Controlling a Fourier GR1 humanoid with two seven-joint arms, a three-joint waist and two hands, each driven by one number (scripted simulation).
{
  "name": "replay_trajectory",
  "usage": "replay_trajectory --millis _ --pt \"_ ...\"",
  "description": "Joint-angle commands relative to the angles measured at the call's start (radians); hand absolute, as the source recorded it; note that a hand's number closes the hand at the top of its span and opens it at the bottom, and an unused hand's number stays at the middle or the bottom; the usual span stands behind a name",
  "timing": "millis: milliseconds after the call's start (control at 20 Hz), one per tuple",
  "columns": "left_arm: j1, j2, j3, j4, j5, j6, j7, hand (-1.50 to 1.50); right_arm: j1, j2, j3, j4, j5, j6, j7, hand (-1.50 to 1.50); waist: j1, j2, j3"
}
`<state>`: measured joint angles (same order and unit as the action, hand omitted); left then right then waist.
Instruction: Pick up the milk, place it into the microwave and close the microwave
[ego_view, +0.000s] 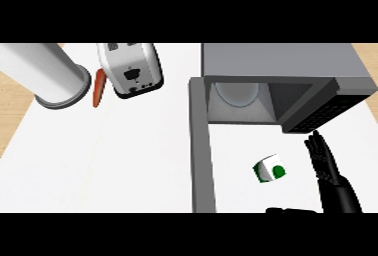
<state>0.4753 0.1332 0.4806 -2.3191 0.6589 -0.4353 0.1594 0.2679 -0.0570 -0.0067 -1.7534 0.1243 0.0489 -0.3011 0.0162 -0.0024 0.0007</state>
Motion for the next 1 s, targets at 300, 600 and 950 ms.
replay_trajectory --millis 300,600,950 --pt "0.081 -0.006 0.095 -0.082 0.196 -0.059 0.002 -1.50 -0.074 -0.028 -0.085 0.447 0.032 -0.010 -0.293 -1.50 0.002 0.000 0.001" --pt "0.087 -0.018 0.096 -0.111 0.202 -0.054 0.021 -1.50 -0.198 -0.048 -0.116 0.720 0.107 -0.087 -0.464 -1.50 0.002 0.002 0.001" --pt "0.156 -0.042 0.128 -0.126 0.254 -0.110 0.032 -1.50 -0.322 -0.062 -0.152 0.974 0.093 -0.064 -0.589 -1.50 0.004 0.001 0.001"
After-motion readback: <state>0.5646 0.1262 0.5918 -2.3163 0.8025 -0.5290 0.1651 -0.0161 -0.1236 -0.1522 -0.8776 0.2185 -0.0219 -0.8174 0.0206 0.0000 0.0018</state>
